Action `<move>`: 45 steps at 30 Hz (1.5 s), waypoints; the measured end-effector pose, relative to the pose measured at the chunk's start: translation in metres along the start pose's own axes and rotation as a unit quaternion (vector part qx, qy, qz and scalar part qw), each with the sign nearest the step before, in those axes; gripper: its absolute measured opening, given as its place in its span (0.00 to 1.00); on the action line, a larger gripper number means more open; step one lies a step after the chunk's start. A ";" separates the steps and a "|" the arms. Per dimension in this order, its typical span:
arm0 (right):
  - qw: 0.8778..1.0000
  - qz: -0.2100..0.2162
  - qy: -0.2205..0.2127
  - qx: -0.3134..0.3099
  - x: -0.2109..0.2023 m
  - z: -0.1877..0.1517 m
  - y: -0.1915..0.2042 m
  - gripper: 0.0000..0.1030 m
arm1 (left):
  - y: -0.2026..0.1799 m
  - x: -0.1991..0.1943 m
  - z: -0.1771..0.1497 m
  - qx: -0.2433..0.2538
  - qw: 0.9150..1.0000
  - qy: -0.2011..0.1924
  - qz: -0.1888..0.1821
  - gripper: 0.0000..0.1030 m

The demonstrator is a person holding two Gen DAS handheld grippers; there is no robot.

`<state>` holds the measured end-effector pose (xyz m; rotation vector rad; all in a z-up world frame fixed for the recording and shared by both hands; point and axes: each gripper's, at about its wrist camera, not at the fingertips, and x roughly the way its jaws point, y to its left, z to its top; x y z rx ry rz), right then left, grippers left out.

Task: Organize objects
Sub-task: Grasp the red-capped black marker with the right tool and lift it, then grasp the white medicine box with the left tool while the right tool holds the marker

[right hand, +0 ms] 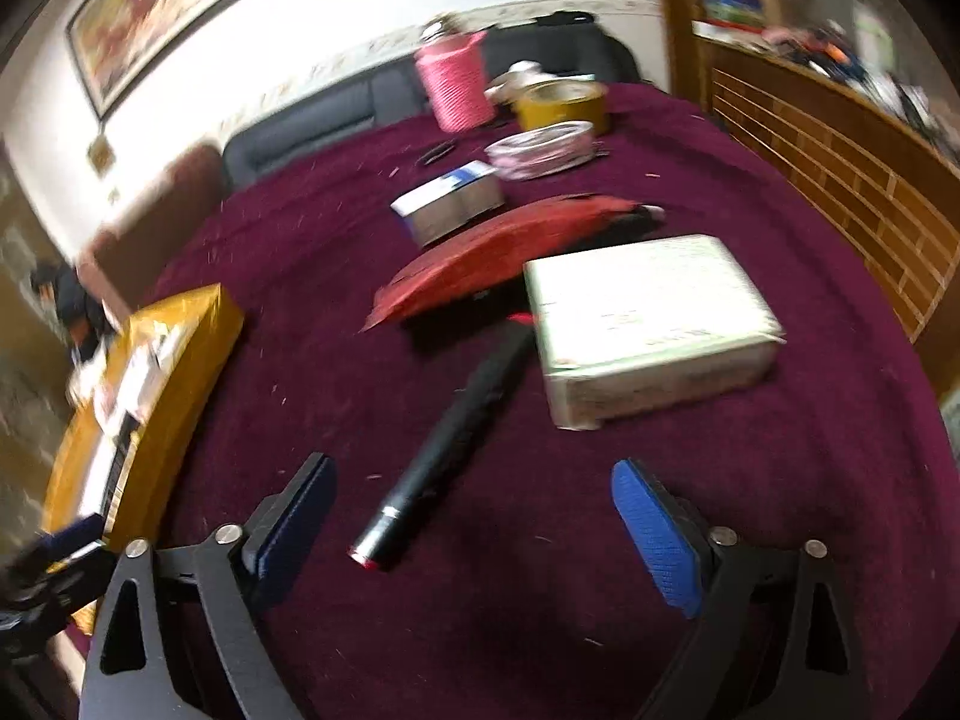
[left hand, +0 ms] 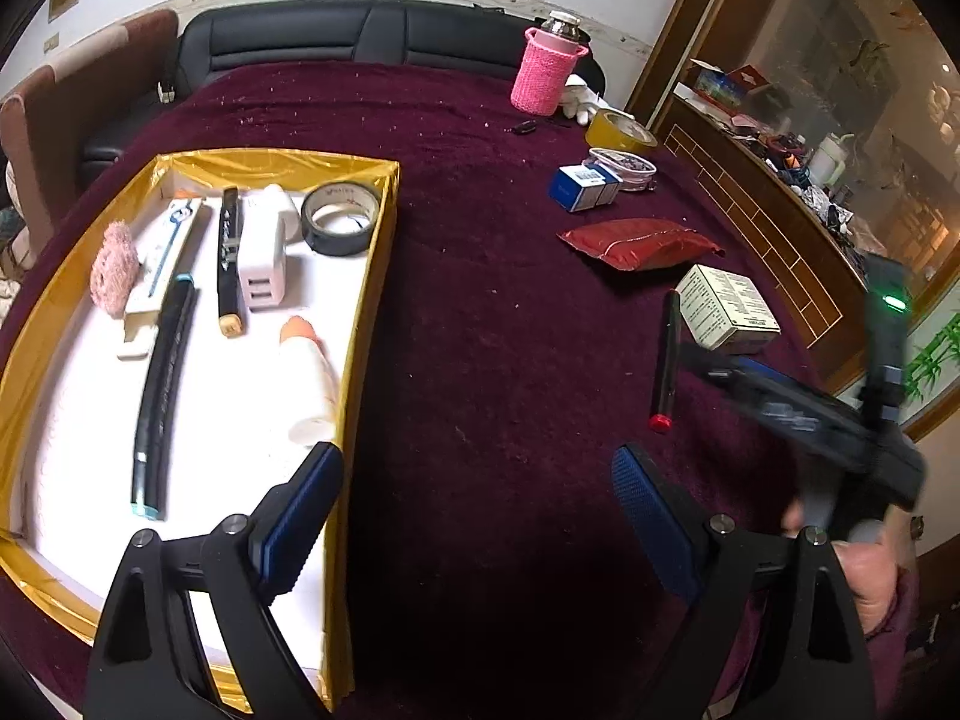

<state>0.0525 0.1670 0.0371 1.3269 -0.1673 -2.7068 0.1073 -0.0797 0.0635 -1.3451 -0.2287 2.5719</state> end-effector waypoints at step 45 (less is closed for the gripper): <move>0.995 0.052 0.015 0.080 -0.068 -0.086 -0.141 0.16 | -0.315 0.210 0.074 0.355 0.930 0.067 -0.069 0.73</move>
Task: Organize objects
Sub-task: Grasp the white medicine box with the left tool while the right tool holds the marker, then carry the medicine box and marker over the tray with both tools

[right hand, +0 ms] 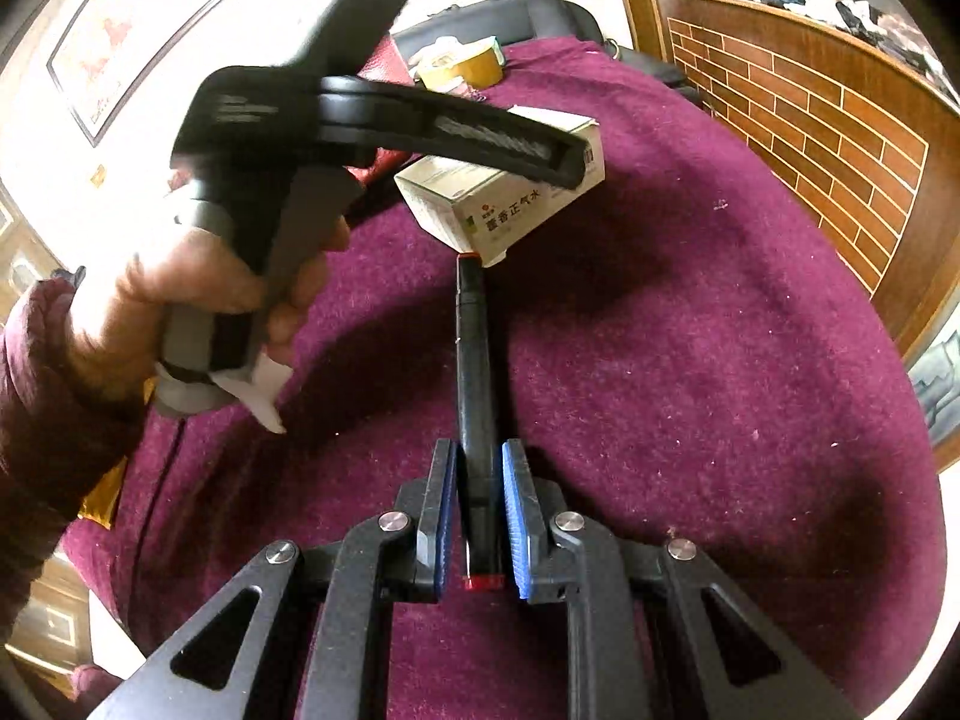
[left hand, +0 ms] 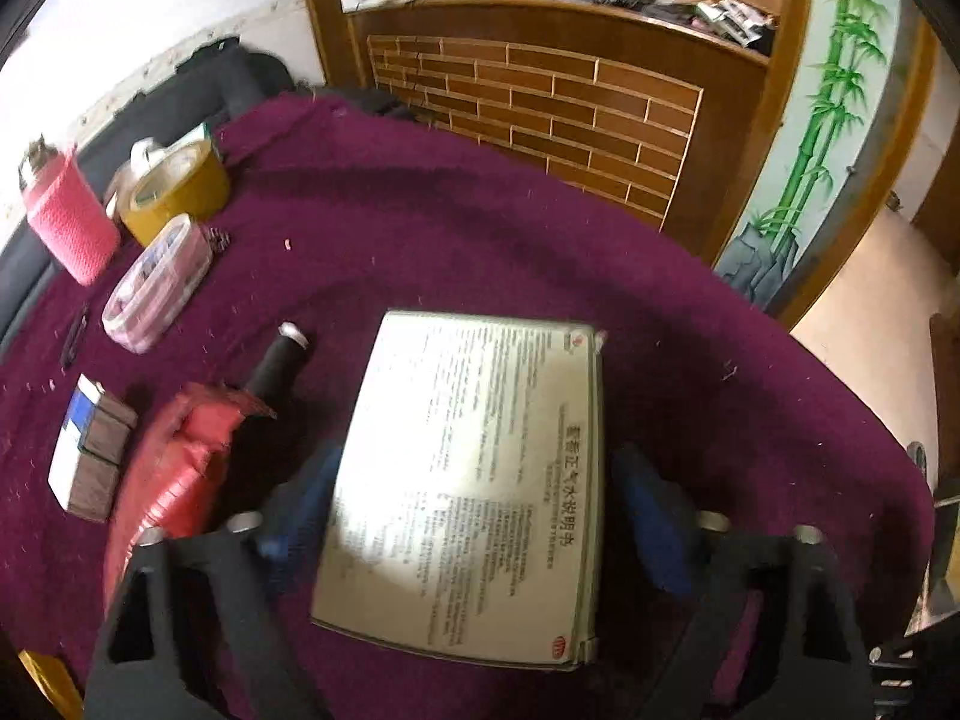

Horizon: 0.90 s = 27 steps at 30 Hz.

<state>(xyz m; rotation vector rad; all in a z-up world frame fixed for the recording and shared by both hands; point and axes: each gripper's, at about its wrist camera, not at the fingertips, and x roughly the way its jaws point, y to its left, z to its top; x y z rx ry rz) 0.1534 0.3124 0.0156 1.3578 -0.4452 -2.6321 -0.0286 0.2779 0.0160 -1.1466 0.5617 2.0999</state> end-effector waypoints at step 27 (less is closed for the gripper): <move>0.990 -0.108 -0.005 -0.095 0.031 0.023 0.042 0.16 | 0.068 -0.157 -0.133 -0.136 0.983 -0.120 0.021 0.68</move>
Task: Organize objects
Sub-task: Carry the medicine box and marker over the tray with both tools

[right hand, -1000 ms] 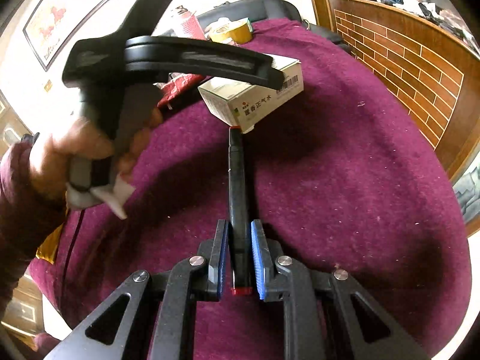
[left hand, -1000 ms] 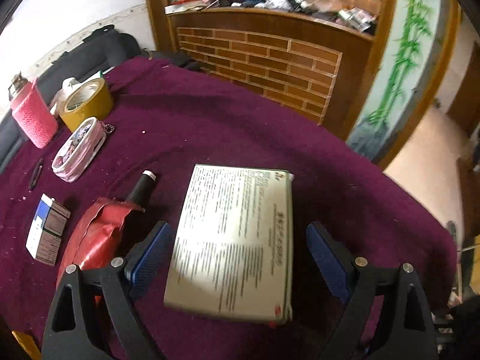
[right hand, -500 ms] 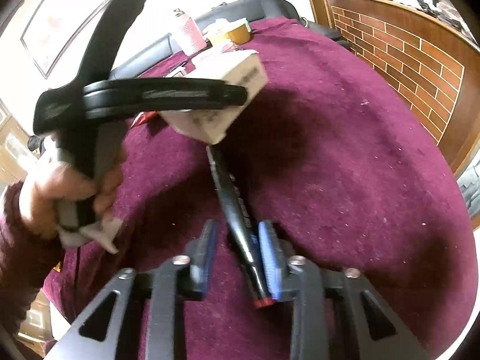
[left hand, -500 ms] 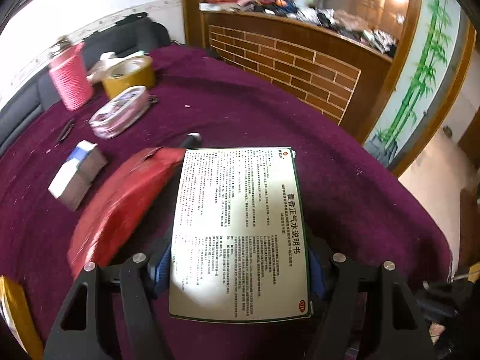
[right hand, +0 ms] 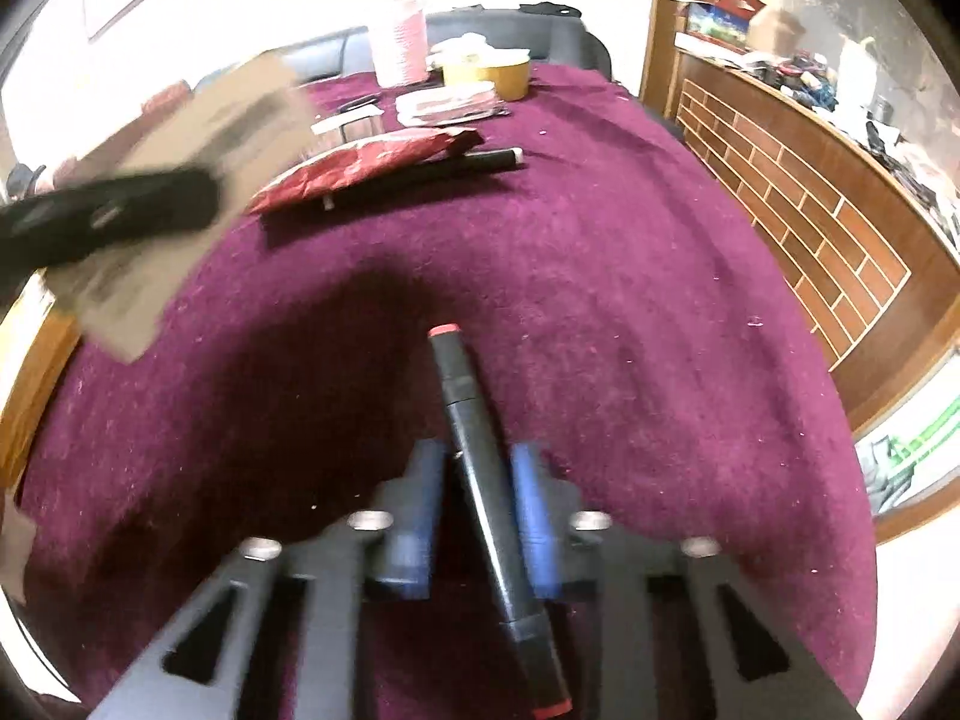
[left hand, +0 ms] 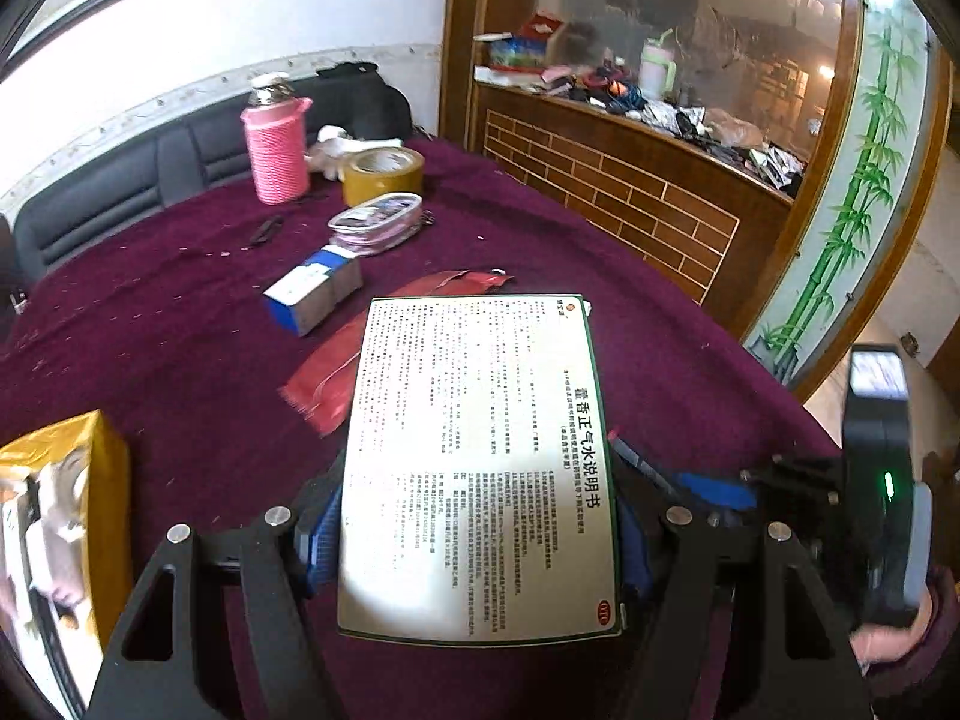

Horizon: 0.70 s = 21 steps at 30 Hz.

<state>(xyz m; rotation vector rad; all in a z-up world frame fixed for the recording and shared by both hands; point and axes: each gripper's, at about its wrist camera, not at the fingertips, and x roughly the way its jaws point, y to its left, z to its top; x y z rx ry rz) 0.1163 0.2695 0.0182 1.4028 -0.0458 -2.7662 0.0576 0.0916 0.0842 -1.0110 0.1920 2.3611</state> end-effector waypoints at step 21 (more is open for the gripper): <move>0.989 0.122 -0.078 -0.008 -0.072 0.002 0.064 0.16 | 0.073 -0.115 -0.082 -0.137 0.988 -0.066 0.020 0.68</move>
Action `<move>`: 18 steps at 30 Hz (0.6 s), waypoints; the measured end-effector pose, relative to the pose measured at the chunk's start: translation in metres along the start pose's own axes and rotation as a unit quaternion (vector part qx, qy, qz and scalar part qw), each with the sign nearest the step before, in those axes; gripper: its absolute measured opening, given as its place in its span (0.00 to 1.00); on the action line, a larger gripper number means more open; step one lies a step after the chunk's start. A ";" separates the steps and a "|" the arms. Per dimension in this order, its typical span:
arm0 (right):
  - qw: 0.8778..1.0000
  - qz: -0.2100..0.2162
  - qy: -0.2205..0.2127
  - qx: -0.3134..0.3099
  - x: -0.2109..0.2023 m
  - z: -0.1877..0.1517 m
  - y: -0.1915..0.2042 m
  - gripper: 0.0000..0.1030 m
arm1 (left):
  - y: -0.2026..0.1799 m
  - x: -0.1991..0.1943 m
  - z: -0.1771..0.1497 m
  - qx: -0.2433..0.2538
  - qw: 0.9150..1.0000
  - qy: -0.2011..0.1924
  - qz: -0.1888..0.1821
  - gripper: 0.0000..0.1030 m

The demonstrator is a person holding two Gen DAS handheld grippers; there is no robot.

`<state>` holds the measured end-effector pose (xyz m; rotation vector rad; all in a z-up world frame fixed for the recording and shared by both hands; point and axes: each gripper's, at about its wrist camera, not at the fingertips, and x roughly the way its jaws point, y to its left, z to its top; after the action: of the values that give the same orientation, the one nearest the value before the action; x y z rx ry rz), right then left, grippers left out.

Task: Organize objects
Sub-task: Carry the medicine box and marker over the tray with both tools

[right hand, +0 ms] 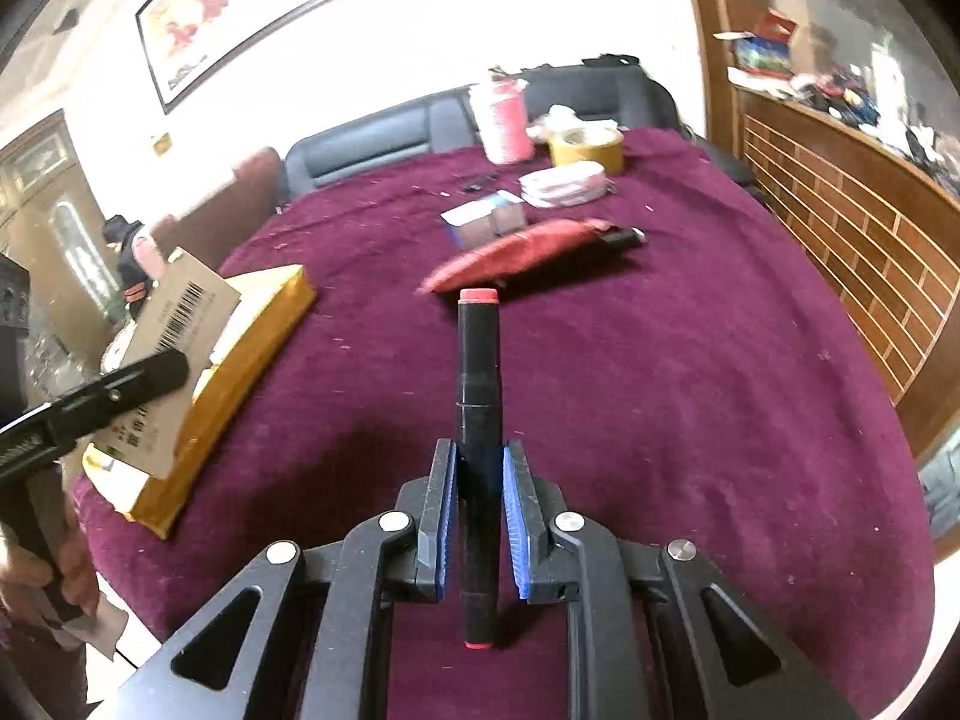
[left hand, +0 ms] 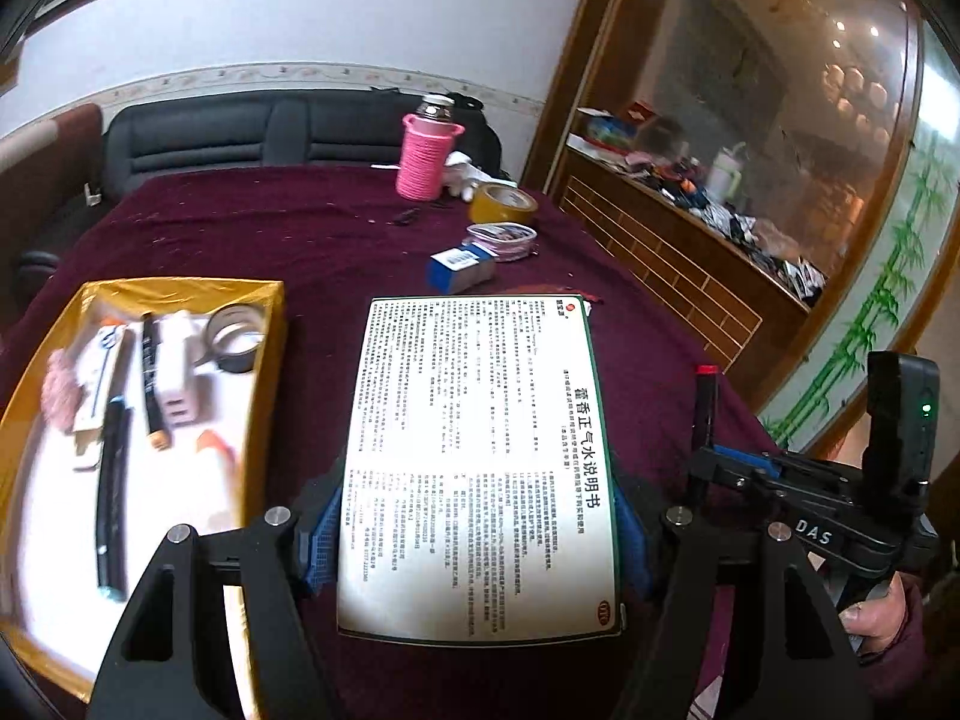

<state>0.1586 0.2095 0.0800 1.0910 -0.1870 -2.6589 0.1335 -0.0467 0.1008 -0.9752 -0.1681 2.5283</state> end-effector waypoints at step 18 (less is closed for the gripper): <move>0.993 0.025 -0.039 -0.106 -0.017 0.020 0.109 0.16 | 0.039 -0.074 -0.022 -0.031 0.997 -0.066 0.039 0.68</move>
<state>0.1769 0.1107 0.1289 0.9046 0.0515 -2.6077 0.1839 -0.1144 0.1203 -0.8543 -0.2519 2.6749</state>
